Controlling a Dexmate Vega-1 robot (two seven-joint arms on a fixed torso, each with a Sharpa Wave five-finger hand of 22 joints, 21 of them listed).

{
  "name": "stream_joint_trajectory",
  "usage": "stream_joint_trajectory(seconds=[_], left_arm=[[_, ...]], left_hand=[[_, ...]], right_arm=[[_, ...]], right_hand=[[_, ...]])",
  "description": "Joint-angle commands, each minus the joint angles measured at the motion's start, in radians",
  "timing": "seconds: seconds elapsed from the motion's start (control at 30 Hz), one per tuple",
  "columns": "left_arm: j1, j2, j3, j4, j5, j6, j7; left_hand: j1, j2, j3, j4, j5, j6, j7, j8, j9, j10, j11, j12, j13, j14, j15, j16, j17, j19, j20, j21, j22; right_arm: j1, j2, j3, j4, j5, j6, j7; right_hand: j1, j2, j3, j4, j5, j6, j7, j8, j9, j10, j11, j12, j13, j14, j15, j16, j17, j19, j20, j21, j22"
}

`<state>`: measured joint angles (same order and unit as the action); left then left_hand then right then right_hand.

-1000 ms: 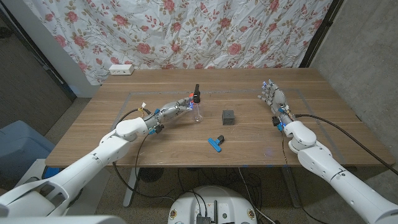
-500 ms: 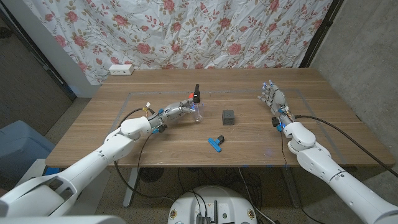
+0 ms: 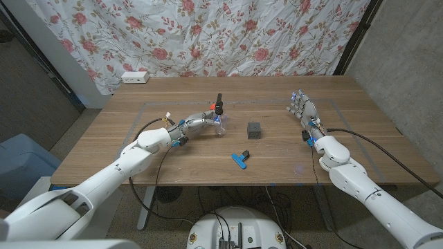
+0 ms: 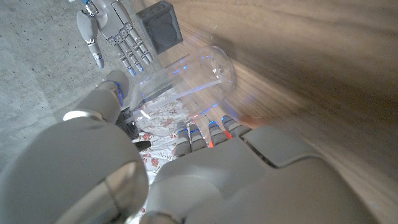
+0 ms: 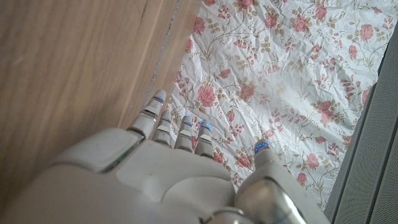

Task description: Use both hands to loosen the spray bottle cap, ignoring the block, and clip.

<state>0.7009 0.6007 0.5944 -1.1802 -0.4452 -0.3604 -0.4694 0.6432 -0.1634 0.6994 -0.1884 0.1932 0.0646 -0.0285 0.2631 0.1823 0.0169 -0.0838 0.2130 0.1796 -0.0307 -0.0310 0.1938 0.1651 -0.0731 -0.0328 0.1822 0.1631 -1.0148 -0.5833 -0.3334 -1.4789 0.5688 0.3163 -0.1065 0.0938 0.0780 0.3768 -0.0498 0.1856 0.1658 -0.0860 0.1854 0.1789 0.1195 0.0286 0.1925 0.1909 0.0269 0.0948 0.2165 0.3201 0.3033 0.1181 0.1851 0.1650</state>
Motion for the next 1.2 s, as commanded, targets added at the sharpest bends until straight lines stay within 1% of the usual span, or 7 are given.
stream_joint_trajectory(seconds=[0.03, 0.13, 0.2, 0.37, 0.77, 1.0, 1.2], left_arm=[[-0.033, -0.041, 0.015, 0.058, 0.010, -0.019, -0.004], [-0.041, -0.052, 0.019, 0.077, 0.004, -0.023, -0.017], [-0.048, -0.058, 0.022, 0.089, 0.000, -0.022, -0.028], [-0.063, -0.073, 0.030, 0.116, 0.005, -0.027, -0.038], [-0.085, -0.098, 0.041, 0.153, 0.020, -0.033, -0.032], [-0.089, -0.106, 0.040, 0.166, 0.029, -0.039, -0.010], [-0.089, -0.114, 0.038, 0.173, 0.030, -0.040, 0.008]], left_hand=[[0.028, 0.002, -0.007, 0.002, 0.007, 0.027, 0.005, 0.013, 0.005, 0.033, 0.000, 0.011, 0.006, 0.035, -0.012, 0.009, 0.006, 0.017, -0.028, 0.008, 0.002], [0.052, 0.002, -0.012, 0.001, 0.006, 0.038, 0.009, 0.020, 0.007, 0.070, -0.007, 0.018, 0.009, 0.072, -0.018, 0.012, 0.006, 0.030, -0.024, 0.008, 0.002], [0.072, 0.003, -0.014, 0.001, 0.004, 0.060, 0.000, 0.032, 0.009, 0.094, -0.018, 0.022, 0.012, 0.097, -0.022, 0.014, 0.007, 0.044, -0.015, 0.009, 0.002], [0.121, 0.005, -0.021, 0.000, -0.004, 0.095, 0.015, 0.054, 0.015, 0.147, -0.014, 0.031, 0.019, 0.166, -0.033, 0.021, 0.008, 0.078, -0.010, 0.012, 0.003], [0.251, 0.015, -0.045, 0.001, -0.019, 0.201, 0.022, 0.128, 0.030, 0.282, -0.024, 0.061, 0.041, 0.304, -0.065, 0.033, 0.012, 0.147, -0.028, 0.012, 0.002], [0.316, 0.027, -0.076, 0.006, -0.019, 0.258, 0.016, 0.178, 0.044, 0.367, -0.033, 0.088, 0.063, 0.393, -0.087, 0.051, 0.019, 0.192, -0.041, 0.013, 0.003], [0.361, 0.062, -0.115, 0.015, -0.016, 0.300, 0.001, 0.238, 0.076, 0.470, -0.050, 0.145, 0.108, 0.488, -0.124, 0.089, 0.043, 0.233, -0.038, 0.015, 0.004]], right_arm=[[0.006, 0.002, -0.002, 0.010, 0.004, -0.001, 0.004], [0.007, 0.002, -0.001, 0.012, 0.007, -0.002, 0.007], [0.007, 0.000, -0.002, 0.011, 0.004, -0.006, 0.005], [0.007, 0.000, -0.001, 0.013, 0.008, -0.009, 0.004], [0.012, 0.003, 0.000, 0.026, 0.012, -0.010, 0.004], [0.022, 0.007, -0.002, 0.039, 0.015, -0.012, 0.008], [0.032, 0.004, -0.006, 0.047, 0.009, -0.023, 0.008]], right_hand=[[-0.006, 0.000, 0.002, -0.007, 0.007, -0.005, 0.001, 0.001, 0.003, 0.000, 0.000, 0.002, 0.001, 0.001, 0.009, 0.001, -0.001, 0.002, 0.005, 0.005, 0.006], [-0.006, 0.001, 0.001, -0.007, 0.007, -0.005, 0.001, 0.002, 0.003, -0.002, 0.000, 0.002, 0.001, 0.001, 0.009, 0.001, -0.002, 0.002, 0.005, 0.005, 0.006], [-0.007, 0.001, 0.001, -0.007, 0.007, -0.005, 0.001, 0.002, 0.003, -0.002, -0.001, 0.002, 0.001, -0.001, 0.007, 0.001, -0.002, 0.002, 0.004, 0.005, 0.006], [-0.007, 0.002, 0.001, -0.008, 0.007, -0.006, 0.000, 0.002, 0.003, -0.001, 0.000, 0.002, 0.001, -0.002, 0.007, 0.000, -0.003, 0.002, 0.004, 0.005, 0.006], [-0.009, 0.004, 0.000, -0.011, 0.008, -0.008, 0.001, 0.002, 0.003, -0.003, -0.001, 0.002, 0.001, -0.001, 0.008, 0.001, -0.005, 0.002, 0.005, 0.005, 0.006], [-0.009, 0.006, 0.000, -0.012, 0.008, -0.009, 0.002, 0.002, 0.003, -0.002, -0.002, 0.002, 0.001, 0.000, 0.009, 0.001, -0.007, 0.003, 0.007, 0.006, 0.006], [-0.009, 0.008, 0.000, -0.013, 0.008, -0.009, 0.003, 0.002, 0.003, -0.002, -0.002, 0.002, 0.001, -0.001, 0.009, 0.001, -0.008, 0.003, 0.008, 0.006, 0.006]])
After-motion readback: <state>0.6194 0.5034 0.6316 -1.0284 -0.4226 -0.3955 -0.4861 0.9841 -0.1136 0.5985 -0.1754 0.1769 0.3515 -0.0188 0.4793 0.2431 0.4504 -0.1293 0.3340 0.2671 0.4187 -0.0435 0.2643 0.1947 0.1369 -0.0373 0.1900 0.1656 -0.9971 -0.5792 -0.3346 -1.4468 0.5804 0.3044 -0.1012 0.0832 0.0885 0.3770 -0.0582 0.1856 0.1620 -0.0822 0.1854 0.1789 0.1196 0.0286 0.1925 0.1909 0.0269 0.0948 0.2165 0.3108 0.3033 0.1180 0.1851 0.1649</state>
